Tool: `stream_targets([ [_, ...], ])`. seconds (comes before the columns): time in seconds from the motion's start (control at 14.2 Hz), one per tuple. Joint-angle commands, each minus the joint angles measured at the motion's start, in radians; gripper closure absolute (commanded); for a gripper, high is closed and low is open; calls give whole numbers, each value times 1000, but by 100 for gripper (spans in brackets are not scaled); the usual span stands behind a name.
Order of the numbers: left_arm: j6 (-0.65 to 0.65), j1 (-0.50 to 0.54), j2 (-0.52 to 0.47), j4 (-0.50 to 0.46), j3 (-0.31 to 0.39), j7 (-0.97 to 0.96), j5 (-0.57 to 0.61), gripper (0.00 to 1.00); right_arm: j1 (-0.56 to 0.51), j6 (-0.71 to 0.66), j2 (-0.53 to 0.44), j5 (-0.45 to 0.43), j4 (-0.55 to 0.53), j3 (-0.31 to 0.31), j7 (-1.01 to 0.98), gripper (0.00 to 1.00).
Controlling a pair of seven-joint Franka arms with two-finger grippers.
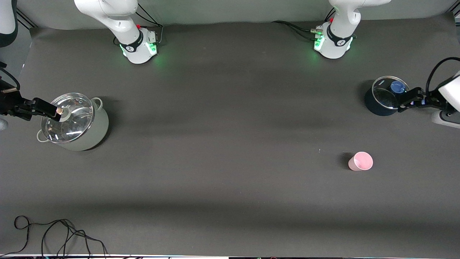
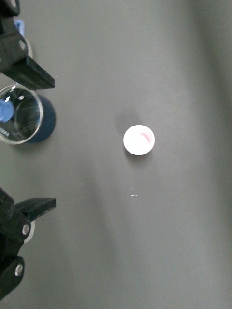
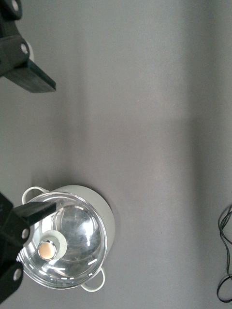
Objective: Transfer pink cup from left to right arm
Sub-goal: 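Reach the left gripper toward the pink cup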
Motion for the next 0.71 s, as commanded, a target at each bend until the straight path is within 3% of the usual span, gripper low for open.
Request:
stream_targets([
  [0.0, 42, 99, 57, 42, 0, 254, -101, 0, 7, -8, -3, 20, 1, -9, 11, 0],
  [0.64, 115, 383, 312, 32, -2, 1083, -554, 0, 7, -8, -3, 20, 3, -9, 11, 0],
])
